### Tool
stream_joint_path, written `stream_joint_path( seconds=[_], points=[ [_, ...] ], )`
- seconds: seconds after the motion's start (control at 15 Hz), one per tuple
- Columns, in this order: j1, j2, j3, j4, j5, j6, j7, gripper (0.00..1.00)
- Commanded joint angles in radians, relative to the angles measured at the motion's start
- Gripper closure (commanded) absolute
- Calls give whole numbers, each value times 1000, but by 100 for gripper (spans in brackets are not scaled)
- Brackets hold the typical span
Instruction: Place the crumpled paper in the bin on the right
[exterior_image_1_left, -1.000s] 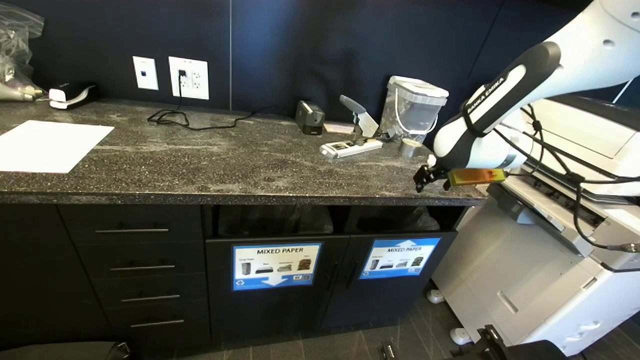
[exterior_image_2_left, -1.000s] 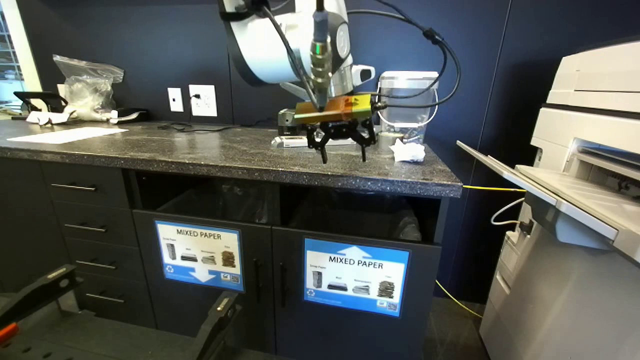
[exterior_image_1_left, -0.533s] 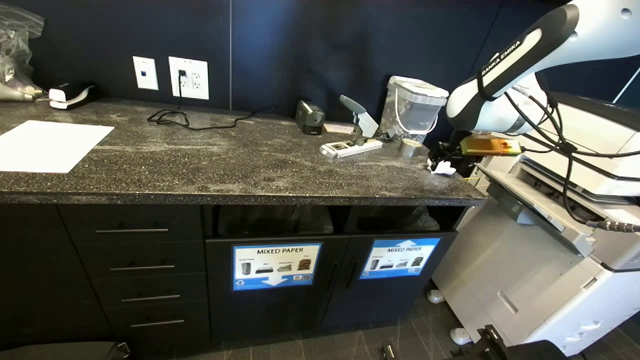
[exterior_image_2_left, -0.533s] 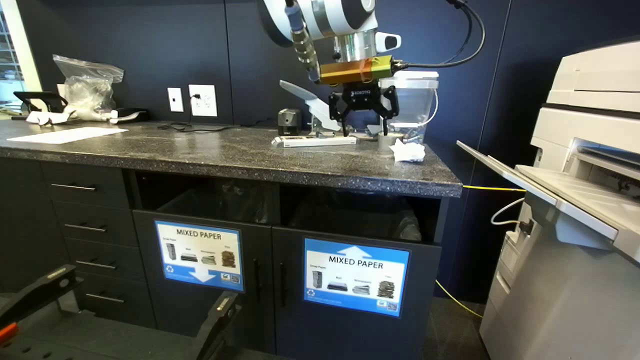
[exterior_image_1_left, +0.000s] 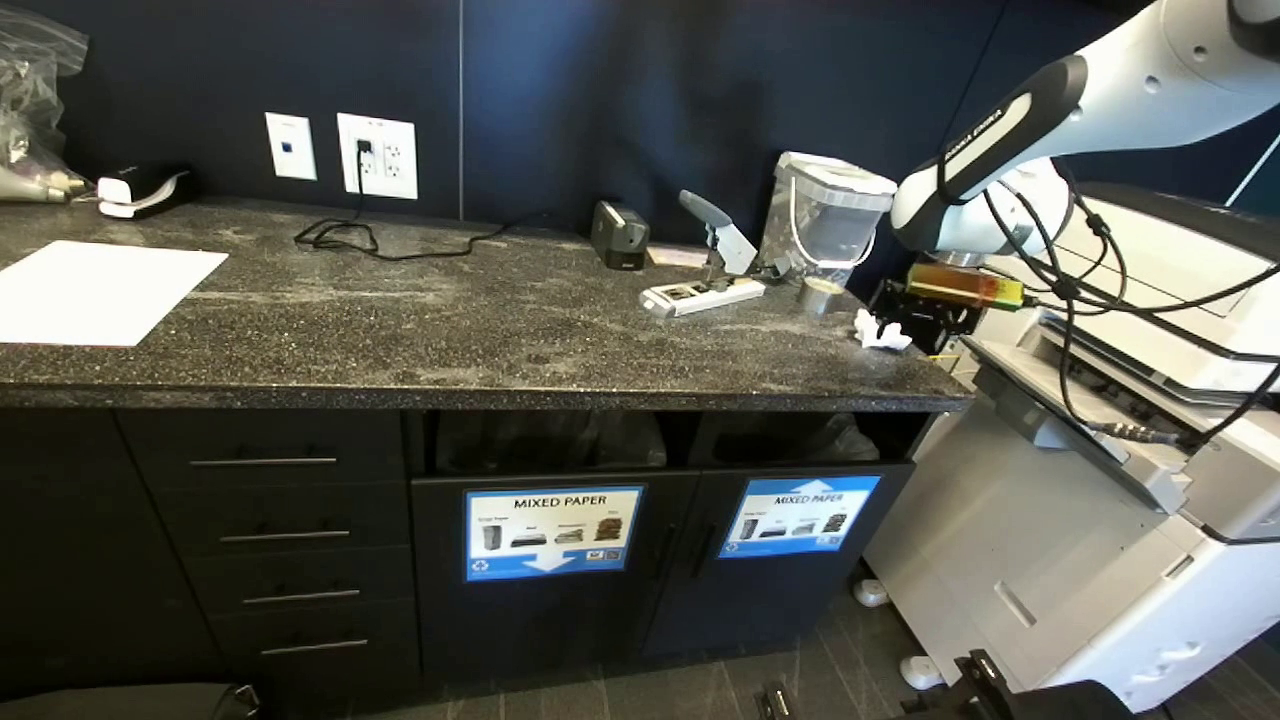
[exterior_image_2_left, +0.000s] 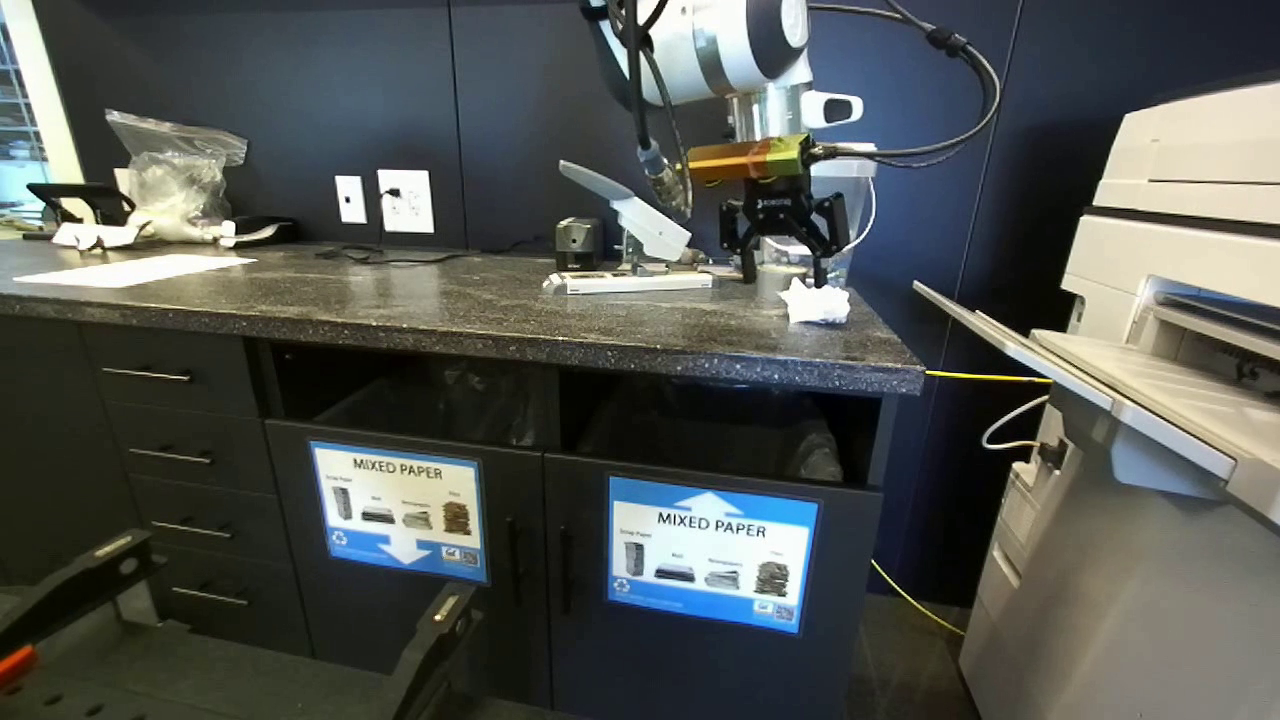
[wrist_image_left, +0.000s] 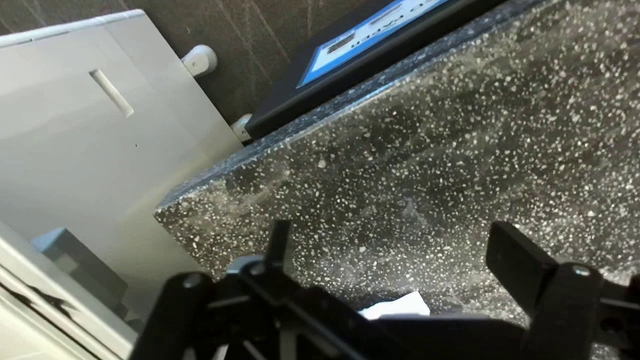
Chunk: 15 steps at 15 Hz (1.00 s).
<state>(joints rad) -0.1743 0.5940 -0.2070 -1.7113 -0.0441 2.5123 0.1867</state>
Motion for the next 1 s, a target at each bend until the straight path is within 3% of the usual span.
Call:
stream_joint_path(
  seconds=[0.0, 0.6, 0.93],
  points=[
    [-27, 121, 4, 234, 101, -147, 109, 0],
    [-88, 363, -12, 660, 249, -406, 479, 0],
    [-122, 489, -1, 869, 283, -476, 695, 0]
  ],
)
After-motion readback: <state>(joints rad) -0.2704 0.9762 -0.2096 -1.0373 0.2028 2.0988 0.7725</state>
